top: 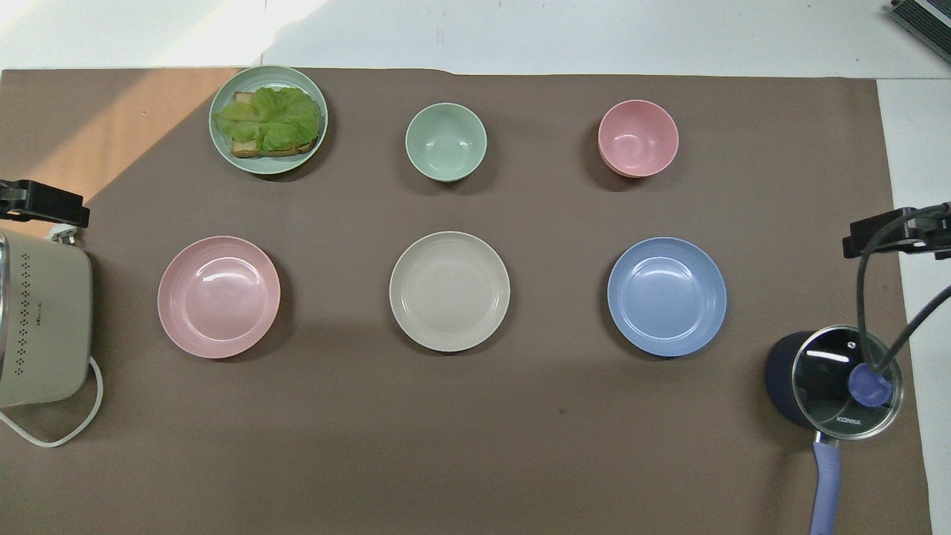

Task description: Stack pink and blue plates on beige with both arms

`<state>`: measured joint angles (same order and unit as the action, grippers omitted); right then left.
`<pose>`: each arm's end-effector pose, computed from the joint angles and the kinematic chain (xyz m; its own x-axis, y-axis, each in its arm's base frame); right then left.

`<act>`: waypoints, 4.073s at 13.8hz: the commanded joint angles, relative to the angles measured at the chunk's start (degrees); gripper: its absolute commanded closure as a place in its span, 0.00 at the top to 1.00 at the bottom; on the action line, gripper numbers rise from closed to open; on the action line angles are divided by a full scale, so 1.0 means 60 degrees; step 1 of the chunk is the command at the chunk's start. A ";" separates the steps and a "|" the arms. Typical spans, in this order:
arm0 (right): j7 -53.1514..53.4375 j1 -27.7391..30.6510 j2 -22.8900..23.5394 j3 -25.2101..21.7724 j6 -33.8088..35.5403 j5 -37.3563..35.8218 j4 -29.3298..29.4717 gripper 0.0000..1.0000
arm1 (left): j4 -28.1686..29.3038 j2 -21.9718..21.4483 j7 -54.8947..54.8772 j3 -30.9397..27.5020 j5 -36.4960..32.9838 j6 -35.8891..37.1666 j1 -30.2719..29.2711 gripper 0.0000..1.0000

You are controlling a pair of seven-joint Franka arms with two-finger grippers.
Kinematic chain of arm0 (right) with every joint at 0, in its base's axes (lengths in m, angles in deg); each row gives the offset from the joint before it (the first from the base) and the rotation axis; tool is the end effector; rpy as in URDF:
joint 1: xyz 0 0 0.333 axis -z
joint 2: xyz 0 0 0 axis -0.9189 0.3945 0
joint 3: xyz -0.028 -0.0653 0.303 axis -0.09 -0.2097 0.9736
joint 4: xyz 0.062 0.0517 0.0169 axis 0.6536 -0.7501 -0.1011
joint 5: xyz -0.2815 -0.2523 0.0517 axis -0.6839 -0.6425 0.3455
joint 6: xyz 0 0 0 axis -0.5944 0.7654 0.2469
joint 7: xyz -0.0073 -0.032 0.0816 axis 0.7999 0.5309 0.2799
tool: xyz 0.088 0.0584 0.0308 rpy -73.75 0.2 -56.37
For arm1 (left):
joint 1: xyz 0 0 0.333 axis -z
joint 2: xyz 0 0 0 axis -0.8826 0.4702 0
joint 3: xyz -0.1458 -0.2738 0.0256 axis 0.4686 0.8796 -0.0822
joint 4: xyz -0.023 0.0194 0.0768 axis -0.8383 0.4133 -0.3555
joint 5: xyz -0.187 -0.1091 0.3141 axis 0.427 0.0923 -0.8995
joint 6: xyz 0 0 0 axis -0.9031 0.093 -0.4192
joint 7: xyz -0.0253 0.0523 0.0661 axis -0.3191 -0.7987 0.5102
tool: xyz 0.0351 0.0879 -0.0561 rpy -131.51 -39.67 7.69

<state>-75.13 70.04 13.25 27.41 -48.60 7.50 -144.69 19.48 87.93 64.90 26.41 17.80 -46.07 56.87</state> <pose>0.5365 -0.0236 0.6355 0.9990 -0.0427 -0.0114 -0.0424 -0.9987 0.0274 0.5642 -0.0005 0.6086 0.9918 -0.1193 0.0461 -0.1183 -0.9927 -0.0248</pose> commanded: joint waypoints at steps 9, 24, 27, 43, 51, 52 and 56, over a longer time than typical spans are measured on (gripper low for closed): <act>0.0176 0.0070 -0.0054 0.0079 0.0023 -0.0062 -0.0066 1.00 | 0.0704 -0.0499 -0.0084 -0.0010 -0.0006 -0.0315 -0.0134 1.00; 0.0161 0.0070 -0.0054 0.0079 0.0023 -0.0047 -0.0066 1.00 | 0.4292 0.1316 -0.0011 -0.0010 0.0008 -0.4212 -0.0852 1.00; 0.0161 0.0070 -0.0054 0.0079 0.0023 -0.0047 -0.0051 1.00 | 0.4951 0.1273 0.0033 -0.0010 0.0389 -0.4315 -0.0866 1.00; 0.0190 0.0070 -0.0112 0.0079 -0.0460 -0.0032 -0.0344 1.00 | 0.4092 0.1229 0.0604 -0.0010 0.1076 -0.2225 -0.0881 0.00; 0.0161 0.0055 -0.0244 0.0079 -0.0856 -0.0032 -0.0681 1.00 | 0.2843 0.1200 0.4318 0.0488 0.2264 -0.1206 0.1076 0.00; 0.0147 0.0055 -0.0244 0.0079 -0.0841 -0.0032 -0.0681 1.00 | 0.2916 0.1186 0.4905 0.0502 0.2409 -0.1586 0.1546 0.00; 0.0088 0.0070 -0.0244 0.0064 -0.0768 -0.0032 -0.0667 1.00 | 0.3136 0.1272 0.6344 0.0488 0.2732 -0.3051 0.3304 0.00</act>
<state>-75.13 70.05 13.24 27.41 -52.37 7.50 -146.80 37.06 95.63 100.67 30.56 32.69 -60.86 72.96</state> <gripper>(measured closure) 0.000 0.956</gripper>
